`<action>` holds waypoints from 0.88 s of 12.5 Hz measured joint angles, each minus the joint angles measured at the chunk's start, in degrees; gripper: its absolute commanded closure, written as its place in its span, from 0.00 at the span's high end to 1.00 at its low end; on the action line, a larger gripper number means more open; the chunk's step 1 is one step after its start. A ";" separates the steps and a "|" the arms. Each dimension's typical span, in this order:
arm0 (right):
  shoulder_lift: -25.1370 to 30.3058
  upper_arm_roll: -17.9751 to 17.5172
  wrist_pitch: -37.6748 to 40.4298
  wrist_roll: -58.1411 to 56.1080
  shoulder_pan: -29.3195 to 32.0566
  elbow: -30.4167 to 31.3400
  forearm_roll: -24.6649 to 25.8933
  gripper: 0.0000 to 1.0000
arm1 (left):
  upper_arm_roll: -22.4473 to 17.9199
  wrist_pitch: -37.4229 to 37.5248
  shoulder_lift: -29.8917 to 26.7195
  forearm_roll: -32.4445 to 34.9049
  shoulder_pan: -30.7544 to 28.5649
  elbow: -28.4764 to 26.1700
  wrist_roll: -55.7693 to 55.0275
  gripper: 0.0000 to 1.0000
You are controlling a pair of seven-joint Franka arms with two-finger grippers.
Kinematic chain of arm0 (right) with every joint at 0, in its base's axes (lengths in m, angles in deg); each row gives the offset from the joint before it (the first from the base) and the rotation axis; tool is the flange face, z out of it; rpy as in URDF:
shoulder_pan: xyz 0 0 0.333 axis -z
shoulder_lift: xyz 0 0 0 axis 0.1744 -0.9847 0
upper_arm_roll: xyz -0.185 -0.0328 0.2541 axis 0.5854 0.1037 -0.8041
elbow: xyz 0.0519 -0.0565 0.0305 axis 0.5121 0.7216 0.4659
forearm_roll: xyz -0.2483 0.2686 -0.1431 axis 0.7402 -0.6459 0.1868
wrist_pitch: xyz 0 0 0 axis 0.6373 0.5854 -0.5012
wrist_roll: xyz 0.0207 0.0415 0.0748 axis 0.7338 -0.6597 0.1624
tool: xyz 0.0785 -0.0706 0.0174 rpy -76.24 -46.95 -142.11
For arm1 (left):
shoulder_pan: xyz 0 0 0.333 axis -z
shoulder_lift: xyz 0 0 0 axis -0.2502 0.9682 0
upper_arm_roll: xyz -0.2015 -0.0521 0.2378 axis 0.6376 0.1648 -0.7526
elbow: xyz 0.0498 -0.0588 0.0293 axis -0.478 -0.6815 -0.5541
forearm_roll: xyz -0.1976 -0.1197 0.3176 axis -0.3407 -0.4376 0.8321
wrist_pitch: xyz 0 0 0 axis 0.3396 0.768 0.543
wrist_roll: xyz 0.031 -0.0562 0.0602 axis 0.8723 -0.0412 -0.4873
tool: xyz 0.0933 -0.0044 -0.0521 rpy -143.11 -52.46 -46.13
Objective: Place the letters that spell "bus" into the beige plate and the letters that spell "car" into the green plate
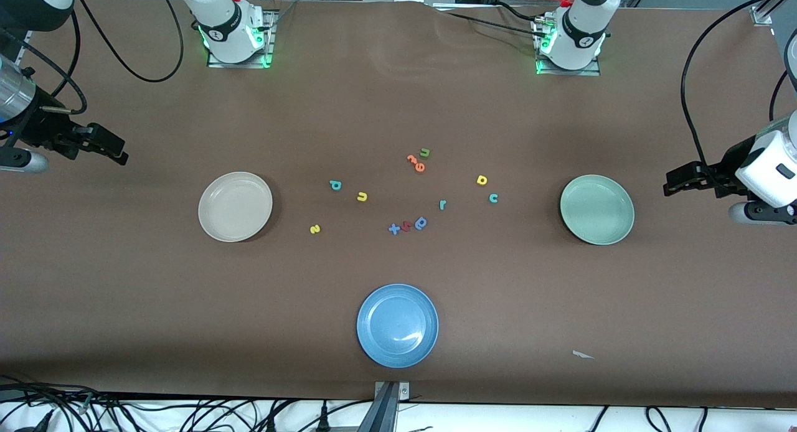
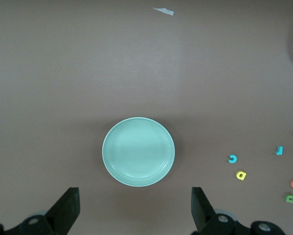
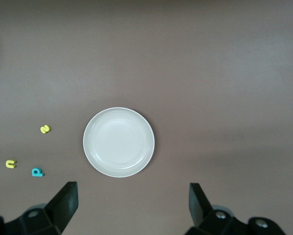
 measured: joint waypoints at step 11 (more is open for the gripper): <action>-0.01 0.00 0.00 0.00 -0.01 0.00 0.00 1.00 | -0.68 -0.13 1.11 0.00 -3.10 0.00 0.34 1.00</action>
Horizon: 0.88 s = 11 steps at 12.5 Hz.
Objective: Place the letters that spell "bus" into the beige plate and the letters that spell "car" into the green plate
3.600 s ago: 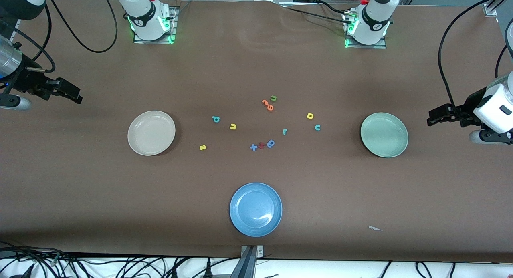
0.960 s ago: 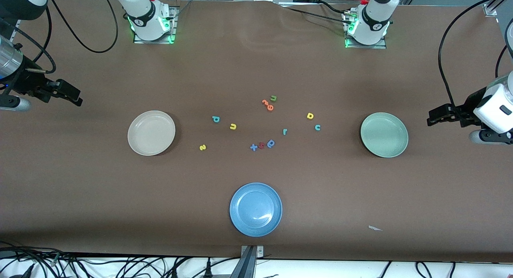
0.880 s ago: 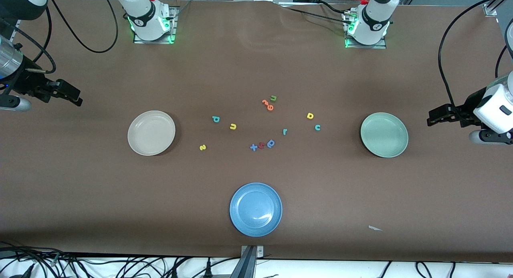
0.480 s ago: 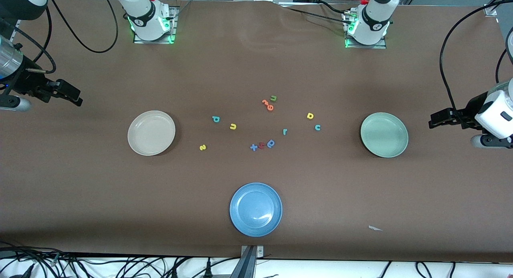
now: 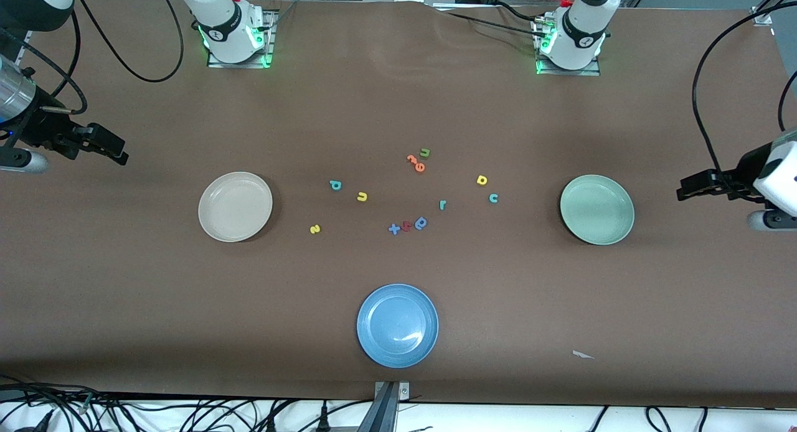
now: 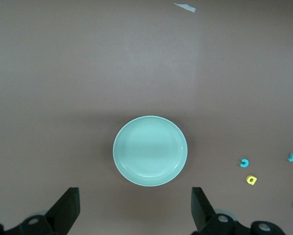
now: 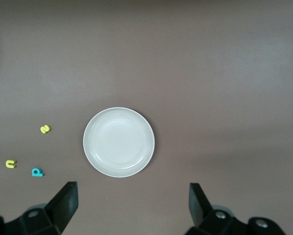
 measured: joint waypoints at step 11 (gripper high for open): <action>0.00 0.00 0.00 0.00 0.00 0.00 0.00 1.00 | 0.11 -2.73 0.25 0.63 -0.46 -0.07 3.81 1.00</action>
